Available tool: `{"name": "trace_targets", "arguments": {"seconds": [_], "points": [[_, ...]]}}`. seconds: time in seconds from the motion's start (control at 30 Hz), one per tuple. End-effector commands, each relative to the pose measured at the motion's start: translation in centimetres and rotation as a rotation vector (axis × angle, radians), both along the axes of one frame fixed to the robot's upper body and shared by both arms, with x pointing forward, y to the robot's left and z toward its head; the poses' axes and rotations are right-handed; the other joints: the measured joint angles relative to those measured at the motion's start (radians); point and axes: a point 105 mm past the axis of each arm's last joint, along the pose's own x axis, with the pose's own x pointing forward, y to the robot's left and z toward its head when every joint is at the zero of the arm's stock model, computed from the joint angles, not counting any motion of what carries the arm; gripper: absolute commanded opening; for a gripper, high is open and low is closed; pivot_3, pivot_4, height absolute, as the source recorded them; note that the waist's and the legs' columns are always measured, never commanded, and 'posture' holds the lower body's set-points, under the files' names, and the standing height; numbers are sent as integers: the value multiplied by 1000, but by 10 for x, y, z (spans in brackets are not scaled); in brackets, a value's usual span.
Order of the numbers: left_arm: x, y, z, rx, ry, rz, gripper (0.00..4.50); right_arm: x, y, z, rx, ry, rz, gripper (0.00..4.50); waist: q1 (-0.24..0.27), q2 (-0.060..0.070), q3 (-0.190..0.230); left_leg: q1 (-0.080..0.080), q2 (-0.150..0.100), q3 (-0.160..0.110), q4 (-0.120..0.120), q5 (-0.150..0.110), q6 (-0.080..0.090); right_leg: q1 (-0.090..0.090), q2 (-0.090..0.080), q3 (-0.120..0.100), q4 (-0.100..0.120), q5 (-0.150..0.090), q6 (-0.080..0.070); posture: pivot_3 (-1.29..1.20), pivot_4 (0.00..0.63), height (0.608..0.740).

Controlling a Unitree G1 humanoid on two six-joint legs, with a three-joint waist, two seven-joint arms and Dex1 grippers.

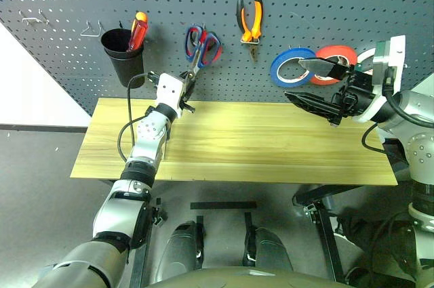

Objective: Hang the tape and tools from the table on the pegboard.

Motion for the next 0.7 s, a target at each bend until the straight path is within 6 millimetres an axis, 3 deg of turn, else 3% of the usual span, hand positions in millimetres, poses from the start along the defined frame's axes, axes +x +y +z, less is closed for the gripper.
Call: {"name": "trace_targets", "arguments": {"seconds": [0.03,0.2,0.23,0.4,0.47,0.57,0.7], "points": [[-1,0,19,-24,-68,1,2616,-7,1,11,-14,-63,4,4500,0,0,0,0,0,0,0,0,0,0,0,0,0,0,0,77,112,711],[-7,7,25,-97,-55,22,4306,-11,-3,5,-9,-39,-11,4500,1,0,0,0,0,0,0,0,0,0,0,0,0,0,0,99,114,711],[-9,7,25,-97,-50,22,4467,-12,-4,3,-7,-32,-12,4500,1,0,0,0,0,0,0,0,0,0,0,0,0,0,0,104,114,711],[-16,19,8,-145,147,42,4467,-16,6,-24,15,82,1,4500,2,0,-4,0,0,-1,0,0,0,0,0,0,1,0,0,133,119,711],[-17,31,-14,-98,310,47,4467,-13,15,-34,36,123,-1,4500,0,-1,-5,0,0,-1,1,0,0,0,0,0,2,0,0,142,119,711],[-17,56,-35,78,395,151,4467,-6,28,-51,20,170,-33,4500,-2,0,-10,3,1,0,1,0,0,0,1,2,5,0,0,159,127,711],[-7,81,-62,119,579,277,4467,1,49,-71,-59,245,17,4500,9,1,-12,3,1,-1,1,0,0,1,1,2,6,0,0,156,144,711]]}}
